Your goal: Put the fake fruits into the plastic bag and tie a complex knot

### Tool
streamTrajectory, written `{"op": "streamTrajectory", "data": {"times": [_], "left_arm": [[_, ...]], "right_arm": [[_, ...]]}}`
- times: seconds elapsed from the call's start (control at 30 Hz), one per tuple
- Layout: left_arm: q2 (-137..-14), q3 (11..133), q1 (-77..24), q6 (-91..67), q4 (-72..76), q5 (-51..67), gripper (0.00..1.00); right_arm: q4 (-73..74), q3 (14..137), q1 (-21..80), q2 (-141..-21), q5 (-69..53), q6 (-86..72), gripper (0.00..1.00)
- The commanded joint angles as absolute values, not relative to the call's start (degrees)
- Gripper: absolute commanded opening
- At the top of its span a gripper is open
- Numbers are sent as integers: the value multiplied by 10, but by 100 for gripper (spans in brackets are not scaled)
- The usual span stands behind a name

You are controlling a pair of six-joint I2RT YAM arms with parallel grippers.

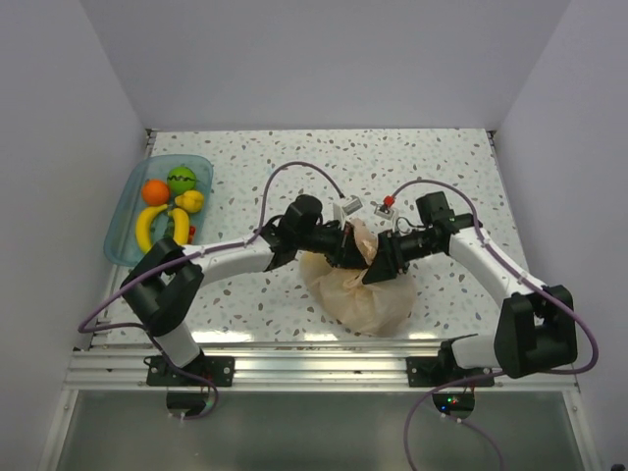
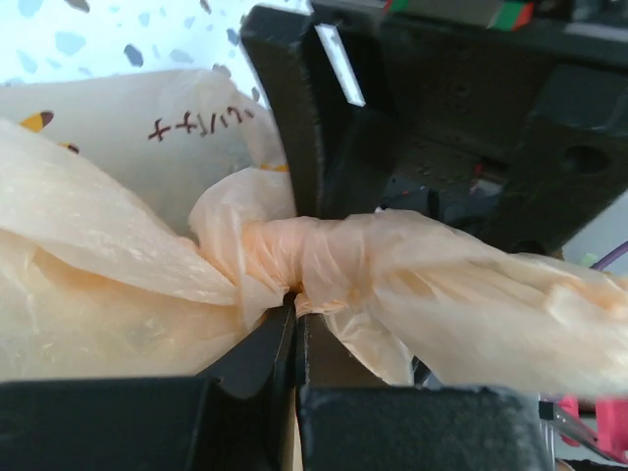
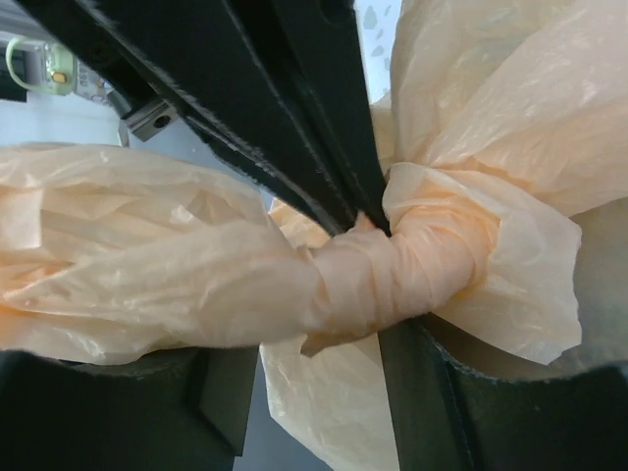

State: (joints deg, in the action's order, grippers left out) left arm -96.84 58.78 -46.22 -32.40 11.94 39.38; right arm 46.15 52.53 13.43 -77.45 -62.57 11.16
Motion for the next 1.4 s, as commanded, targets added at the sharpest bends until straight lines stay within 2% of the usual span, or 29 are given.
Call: {"op": "streamTrajectory", "data": {"times": [0.0,0.17,0.3,0.37,0.43,0.53,0.63,0.73,0.93,1.07,1.2,1.27,1.37], "left_arm": [[-948,567,-463,-370,268,425,0],[-948,555,-462,-423,369,476,0],[-933,571,-459,-401,340,482,0],[-922,579,-453,-389,306,480,0],[-909,580,-438,-382,278,477,0],[-887,578,-413,-353,232,465,0],[-873,581,-393,-324,190,460,0],[-860,594,-380,-281,136,447,0],[-839,624,-360,-142,-22,403,0],[-838,604,-360,-124,-53,409,0],[-848,592,-361,-130,-36,419,0],[-857,596,-361,-132,-35,434,0],[-867,602,-361,-135,-35,449,0]], "right_arm": [[402,506,135,-754,-620,49,54],[162,466,141,-732,-619,-99,55],[-45,461,159,-716,-618,-282,53],[-117,474,170,-708,-609,-318,49],[-121,494,173,-704,-603,-337,45],[-41,516,172,-686,-592,-295,32],[41,510,172,-654,-561,-227,11],[74,480,172,-622,-534,-200,0],[111,435,171,-570,-521,-178,0],[153,436,171,-570,-526,-122,0],[271,474,167,-580,-535,-47,18],[306,489,150,-575,-546,-23,21],[388,531,129,-570,-548,63,44]]}}
